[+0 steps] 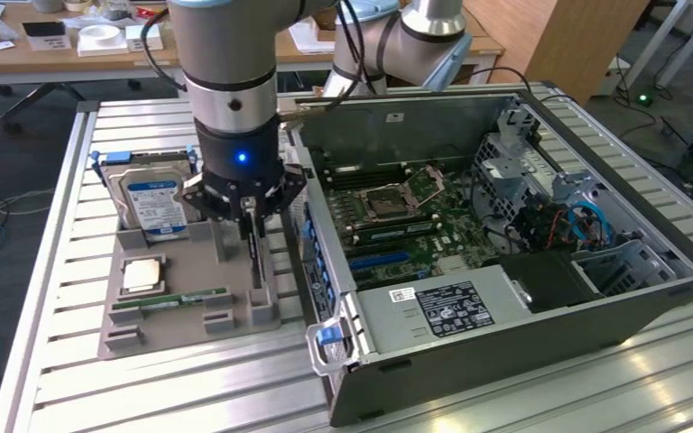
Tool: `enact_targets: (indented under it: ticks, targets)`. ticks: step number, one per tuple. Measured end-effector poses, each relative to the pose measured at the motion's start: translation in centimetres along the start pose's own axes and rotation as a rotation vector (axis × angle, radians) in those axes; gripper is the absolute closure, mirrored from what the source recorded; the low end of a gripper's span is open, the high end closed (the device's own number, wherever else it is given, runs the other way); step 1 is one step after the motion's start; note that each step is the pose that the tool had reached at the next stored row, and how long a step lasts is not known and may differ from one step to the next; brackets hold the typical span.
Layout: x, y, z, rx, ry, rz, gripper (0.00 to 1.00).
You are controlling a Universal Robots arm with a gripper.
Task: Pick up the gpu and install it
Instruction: 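Pick up the gpu and move the gpu toward the slot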
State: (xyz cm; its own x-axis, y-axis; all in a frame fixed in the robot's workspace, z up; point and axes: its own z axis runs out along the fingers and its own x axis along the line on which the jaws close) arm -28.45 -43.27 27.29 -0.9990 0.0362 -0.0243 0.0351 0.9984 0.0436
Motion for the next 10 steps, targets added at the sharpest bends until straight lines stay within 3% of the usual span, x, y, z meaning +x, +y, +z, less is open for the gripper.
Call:
enact_targets:
  ticks: [10]
  targets:
    - [-0.1, 0.17, -3.93, -0.0002, -0.0001, 0.0, 0.74]
